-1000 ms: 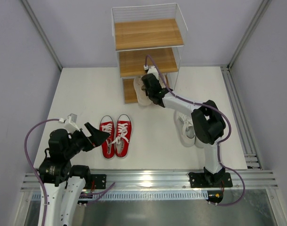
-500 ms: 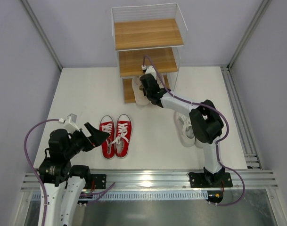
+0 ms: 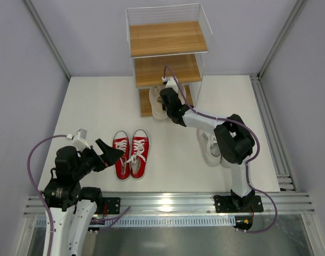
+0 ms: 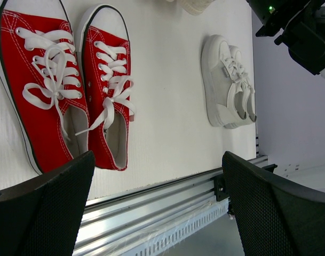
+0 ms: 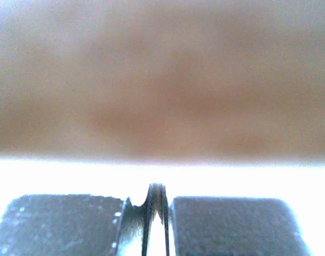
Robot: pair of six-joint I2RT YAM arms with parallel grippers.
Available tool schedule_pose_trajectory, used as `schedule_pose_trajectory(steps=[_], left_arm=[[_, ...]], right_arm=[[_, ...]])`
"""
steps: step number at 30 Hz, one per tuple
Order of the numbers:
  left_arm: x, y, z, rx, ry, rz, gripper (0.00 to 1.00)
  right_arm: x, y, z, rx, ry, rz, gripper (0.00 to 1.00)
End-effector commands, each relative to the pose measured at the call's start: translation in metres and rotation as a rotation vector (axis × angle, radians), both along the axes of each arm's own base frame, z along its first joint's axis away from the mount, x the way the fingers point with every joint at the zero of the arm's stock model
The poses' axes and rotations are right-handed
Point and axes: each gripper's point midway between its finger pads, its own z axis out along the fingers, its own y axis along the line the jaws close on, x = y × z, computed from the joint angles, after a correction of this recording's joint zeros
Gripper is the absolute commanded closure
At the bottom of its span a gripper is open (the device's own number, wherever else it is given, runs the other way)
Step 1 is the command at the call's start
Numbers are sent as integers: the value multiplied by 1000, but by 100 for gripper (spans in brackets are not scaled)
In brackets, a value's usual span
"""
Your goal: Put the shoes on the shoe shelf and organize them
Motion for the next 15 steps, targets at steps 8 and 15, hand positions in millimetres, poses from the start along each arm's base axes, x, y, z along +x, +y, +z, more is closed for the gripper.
schedule_pose_trajectory(steps=[8, 15], left_arm=[[-1, 1, 10, 17, -45, -6, 0], [0, 2, 9, 20, -47, -3, 0]], right_arm=[[-20, -21, -19, 73, 55, -89, 95], [-29, -29, -29, 65, 83, -111, 91]])
